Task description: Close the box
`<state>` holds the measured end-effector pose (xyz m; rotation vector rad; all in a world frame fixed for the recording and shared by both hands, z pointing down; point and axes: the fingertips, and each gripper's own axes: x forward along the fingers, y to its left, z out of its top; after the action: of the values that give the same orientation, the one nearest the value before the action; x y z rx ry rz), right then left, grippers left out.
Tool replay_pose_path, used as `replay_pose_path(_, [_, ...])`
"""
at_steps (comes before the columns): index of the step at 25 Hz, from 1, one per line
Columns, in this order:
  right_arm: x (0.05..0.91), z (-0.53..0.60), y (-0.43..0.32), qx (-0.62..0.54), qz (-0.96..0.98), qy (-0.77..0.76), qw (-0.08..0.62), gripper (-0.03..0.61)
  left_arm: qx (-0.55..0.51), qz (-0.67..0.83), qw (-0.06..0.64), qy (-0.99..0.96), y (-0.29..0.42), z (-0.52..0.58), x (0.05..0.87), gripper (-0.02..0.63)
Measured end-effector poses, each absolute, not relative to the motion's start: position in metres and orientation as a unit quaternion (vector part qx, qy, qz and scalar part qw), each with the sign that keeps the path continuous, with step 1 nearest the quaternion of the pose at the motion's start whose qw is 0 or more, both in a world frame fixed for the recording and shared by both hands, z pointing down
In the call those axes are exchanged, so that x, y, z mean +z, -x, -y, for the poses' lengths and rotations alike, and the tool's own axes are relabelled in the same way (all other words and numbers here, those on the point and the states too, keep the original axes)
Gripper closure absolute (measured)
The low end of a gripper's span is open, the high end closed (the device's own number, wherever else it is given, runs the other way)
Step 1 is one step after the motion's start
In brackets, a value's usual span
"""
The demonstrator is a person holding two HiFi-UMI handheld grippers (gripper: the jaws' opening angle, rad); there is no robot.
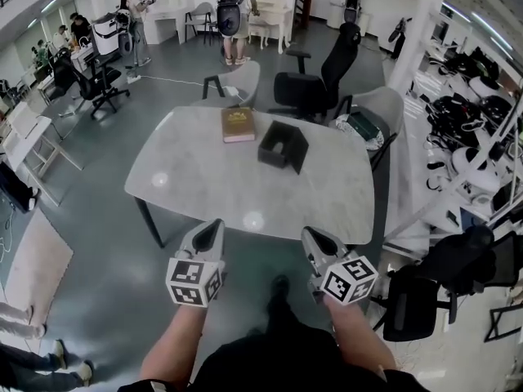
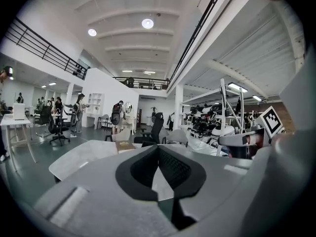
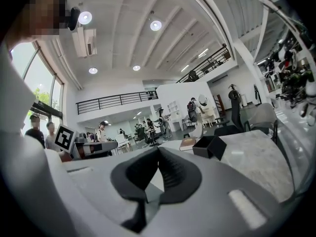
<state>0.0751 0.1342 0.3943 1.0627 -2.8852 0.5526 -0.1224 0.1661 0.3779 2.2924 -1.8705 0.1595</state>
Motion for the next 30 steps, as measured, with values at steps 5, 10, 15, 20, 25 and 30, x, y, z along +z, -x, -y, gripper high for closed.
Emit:
replay_pose_path(5, [0.413,-0.049,-0.074,0.188,0.922,-0.339,0.009,0.578,0.067,0.636,0.098,-0.763,0.127,-0.08,0.39,0.603])
replay_pose_path(10, [0.42,0.048,-0.08,0.18,0.927,-0.329,0.016,0.577,0.066,0.636,0.099,-0.762,0.11,0.018,0.386,0.603])
replay_pose_path(15, [0.429,0.113,-0.077,0.16,0.933,-0.32,0.035,0.577,0.079,0.64,0.098,-0.758,0.109,0.089,0.388,0.603])
replay_pose_path(20, [0.442,0.148,-0.071,0.176,0.926,-0.331,0.056,0.577,0.093,0.632,0.113,-0.761,0.108,0.138,0.402,0.603])
replay_pose_path(25, [0.454,0.178,-0.051,0.167,0.917,-0.347,0.101,0.529,0.09,0.605,0.125,-0.781,0.12,0.178,0.412,0.603])
replay_pose_path(30, [0.477,0.204,-0.028,0.141,0.898,-0.386,0.159,0.492,0.086,0.574,0.139,-0.802,0.146,0.212,0.428,0.603])
